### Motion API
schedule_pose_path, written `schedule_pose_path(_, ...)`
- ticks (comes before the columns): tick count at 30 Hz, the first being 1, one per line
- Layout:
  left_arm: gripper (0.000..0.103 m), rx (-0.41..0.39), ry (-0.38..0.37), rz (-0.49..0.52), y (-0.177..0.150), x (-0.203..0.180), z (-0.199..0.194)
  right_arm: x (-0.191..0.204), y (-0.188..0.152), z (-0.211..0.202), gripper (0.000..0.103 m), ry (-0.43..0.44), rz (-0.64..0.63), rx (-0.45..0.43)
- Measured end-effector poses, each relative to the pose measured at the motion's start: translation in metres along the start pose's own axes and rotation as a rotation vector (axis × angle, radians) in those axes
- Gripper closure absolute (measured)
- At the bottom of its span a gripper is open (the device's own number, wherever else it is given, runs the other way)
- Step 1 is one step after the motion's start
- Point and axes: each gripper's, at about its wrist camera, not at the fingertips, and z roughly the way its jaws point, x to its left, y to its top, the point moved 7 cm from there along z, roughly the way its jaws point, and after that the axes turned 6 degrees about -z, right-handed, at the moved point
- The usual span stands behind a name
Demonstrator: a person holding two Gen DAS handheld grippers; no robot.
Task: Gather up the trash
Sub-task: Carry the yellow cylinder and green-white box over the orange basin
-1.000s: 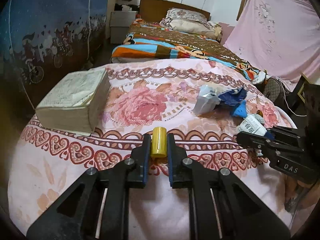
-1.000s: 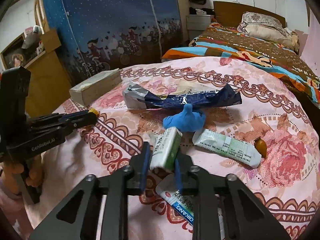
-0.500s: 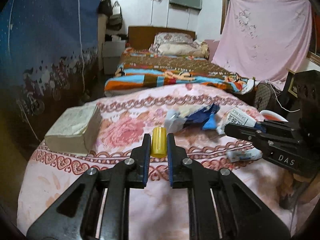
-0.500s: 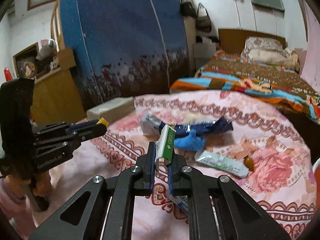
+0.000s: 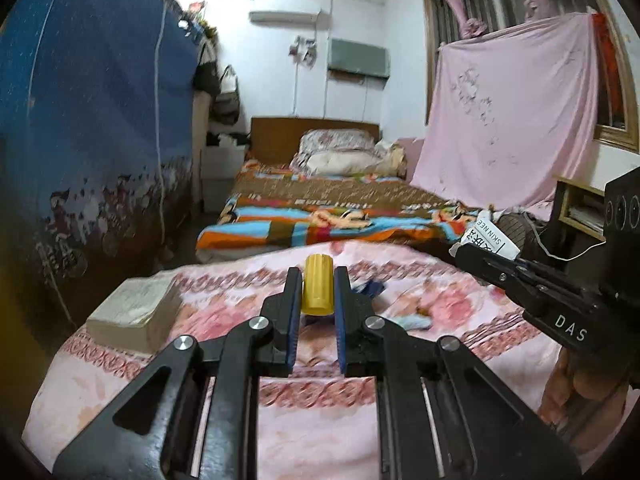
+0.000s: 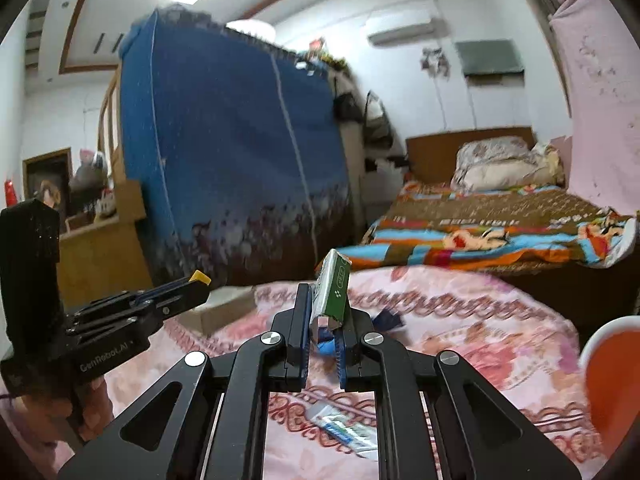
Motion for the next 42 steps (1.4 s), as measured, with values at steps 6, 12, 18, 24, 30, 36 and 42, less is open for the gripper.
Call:
schedule_pose_path(6,0.103,-0.040,-0.073,0.039,0.016,-0.039,0.003,-0.027,0.016,-0.033,0.095,-0.127,-0.060,-0.088)
schedule_pose_path(12,0.103,-0.045,-0.141,0.070,0.024,-0.076,0.012,-0.062,0.021,-0.062,0.095,-0.226,-0.035,-0.143)
schedule_pose_path(18,0.103,-0.053,-0.213,0.114,0.027,-0.117,0.018,-0.096,0.024,-0.086,0.095,-0.336,-0.026,-0.173)
schedule_pose_path(24,0.103,-0.038,-0.314,0.135,0.027,-0.161,0.025,-0.128,0.023,-0.107,0.095,-0.428,0.012,-0.180)
schedule_pose_path(30,0.103,0.001,-0.413,0.145,0.022,-0.200,0.032,-0.158,0.014,-0.122,0.094,-0.499,0.063,-0.153)
schedule_pose_path(36,0.103,0.072,-0.492,0.142,0.012,-0.235,0.048,-0.192,-0.001,-0.134,0.094,-0.575,0.141,-0.105)
schedule_pose_path(42,0.103,0.178,-0.525,0.129,-0.004,-0.257,0.068,-0.218,-0.017,-0.143,0.093,-0.626,0.228,-0.055)
